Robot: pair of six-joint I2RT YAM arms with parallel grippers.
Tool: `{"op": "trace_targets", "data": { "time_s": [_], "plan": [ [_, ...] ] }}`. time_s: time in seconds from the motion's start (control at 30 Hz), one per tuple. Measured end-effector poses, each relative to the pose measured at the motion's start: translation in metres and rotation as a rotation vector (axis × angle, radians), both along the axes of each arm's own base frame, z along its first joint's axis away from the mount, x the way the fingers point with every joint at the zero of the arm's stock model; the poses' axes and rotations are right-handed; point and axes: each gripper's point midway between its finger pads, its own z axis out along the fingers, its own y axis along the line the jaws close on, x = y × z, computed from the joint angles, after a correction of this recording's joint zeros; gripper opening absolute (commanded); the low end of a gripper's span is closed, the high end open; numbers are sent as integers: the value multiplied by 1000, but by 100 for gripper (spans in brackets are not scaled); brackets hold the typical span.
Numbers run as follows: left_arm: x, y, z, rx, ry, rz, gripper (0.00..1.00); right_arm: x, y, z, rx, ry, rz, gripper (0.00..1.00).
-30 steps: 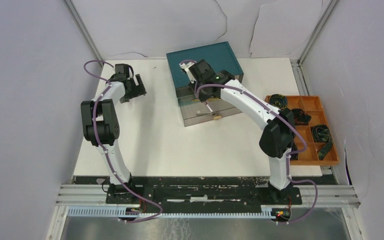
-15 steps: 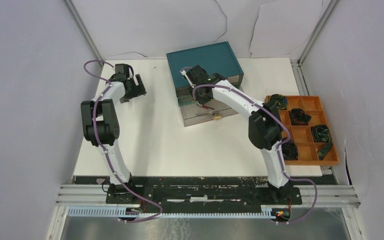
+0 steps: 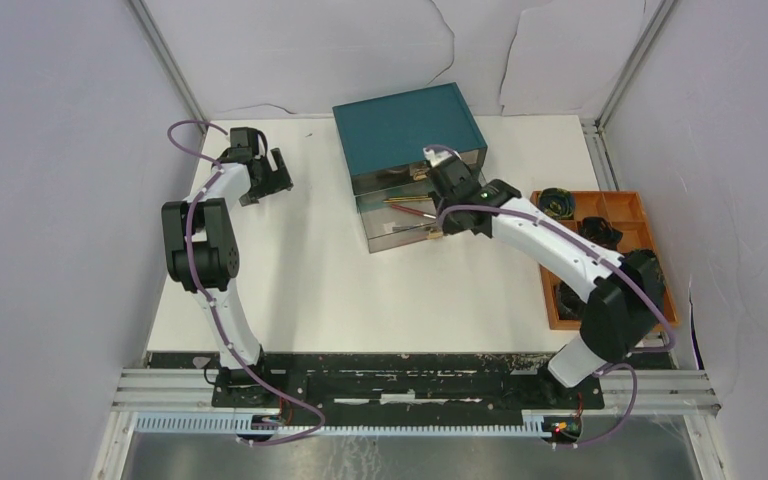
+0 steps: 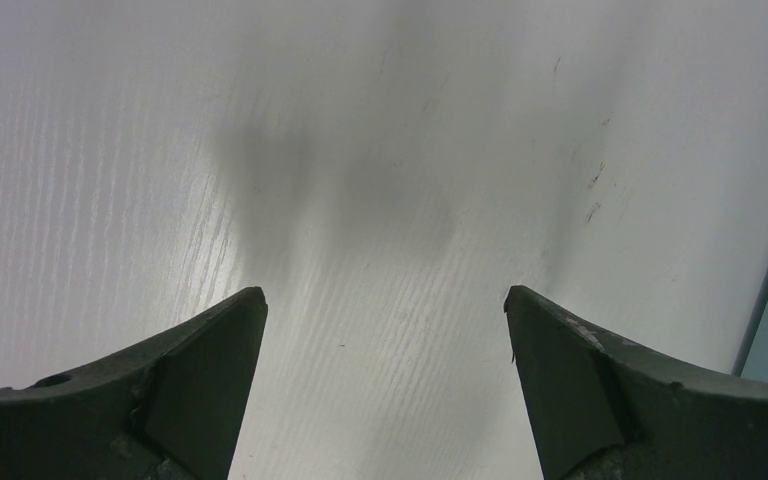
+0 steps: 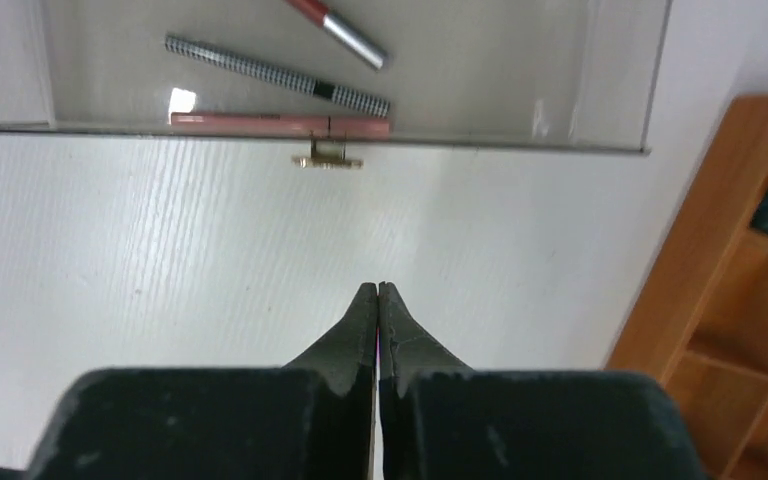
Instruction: Organize the makeup
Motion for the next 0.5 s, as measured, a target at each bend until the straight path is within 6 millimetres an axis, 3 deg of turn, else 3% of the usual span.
{"op": "trace_targets", "data": {
  "time_s": [0.07, 0.27, 0.37, 0.5],
  "plan": [
    [0, 0, 0, -1, 0, 0, 96, -14, -10, -16, 44, 33, -47, 0],
    [0, 0, 0, -2, -1, -1, 96, -51, -33, -96, 148, 210, -214, 0],
    [1, 0, 0, -2, -3, -1, 96, -47, -34, -109, 215, 230, -282, 0],
    [0, 0, 0, -2, -2, -2, 96, -21, -26, -119, 298, 221, -332, 0]
  ]
}}
